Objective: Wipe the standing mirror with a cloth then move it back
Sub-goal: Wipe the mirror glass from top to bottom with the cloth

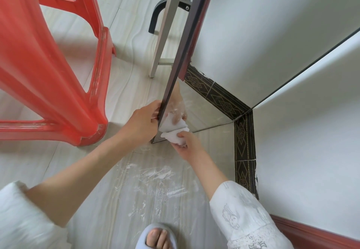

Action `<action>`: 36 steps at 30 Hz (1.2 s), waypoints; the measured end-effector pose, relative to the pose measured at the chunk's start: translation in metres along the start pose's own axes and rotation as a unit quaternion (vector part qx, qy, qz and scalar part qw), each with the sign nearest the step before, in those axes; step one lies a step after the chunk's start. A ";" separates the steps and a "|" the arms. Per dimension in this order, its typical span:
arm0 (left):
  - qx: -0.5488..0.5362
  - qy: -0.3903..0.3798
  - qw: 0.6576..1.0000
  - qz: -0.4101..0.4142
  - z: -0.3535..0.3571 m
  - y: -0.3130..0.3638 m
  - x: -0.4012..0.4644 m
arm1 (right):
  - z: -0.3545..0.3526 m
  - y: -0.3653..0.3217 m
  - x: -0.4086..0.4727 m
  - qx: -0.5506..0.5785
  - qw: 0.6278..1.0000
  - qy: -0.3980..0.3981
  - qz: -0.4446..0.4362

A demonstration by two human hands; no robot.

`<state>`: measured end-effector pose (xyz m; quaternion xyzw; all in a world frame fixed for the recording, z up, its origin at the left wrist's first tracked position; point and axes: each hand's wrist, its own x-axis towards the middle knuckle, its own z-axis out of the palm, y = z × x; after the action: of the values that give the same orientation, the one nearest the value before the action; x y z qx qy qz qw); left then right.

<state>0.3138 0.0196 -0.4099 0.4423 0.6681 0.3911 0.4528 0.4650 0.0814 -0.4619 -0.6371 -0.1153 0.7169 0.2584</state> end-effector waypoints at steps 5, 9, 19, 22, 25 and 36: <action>0.004 0.009 1.000 -0.005 0.002 0.000 0.001 | 0.003 -0.022 -0.020 0.049 0.998 -0.040 -0.012; -0.012 0.012 1.000 -0.019 0.002 0.002 0.000 | -0.003 -0.026 -0.031 0.007 0.997 -0.076 -0.005; -0.021 0.000 1.000 -0.022 0.001 0.002 -0.004 | -0.032 -0.010 0.013 -0.088 0.994 0.064 0.017; -0.021 0.000 1.000 -0.022 -0.001 0.001 -0.004 | -0.023 -0.009 0.020 -0.081 0.995 0.056 -0.004; -0.014 0.003 1.000 -0.025 -0.001 0.002 -0.003 | -0.011 -0.005 0.021 -0.077 0.996 0.043 -0.001; 0.008 -0.010 0.999 -0.043 -0.002 0.005 -0.003 | 0.010 0.011 -0.002 -0.020 0.997 -0.023 0.067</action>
<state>0.3141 0.0178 -0.4038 0.4202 0.6851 0.3617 0.4725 0.4526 0.0728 -0.4637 -0.6316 -0.0924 0.7448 0.1944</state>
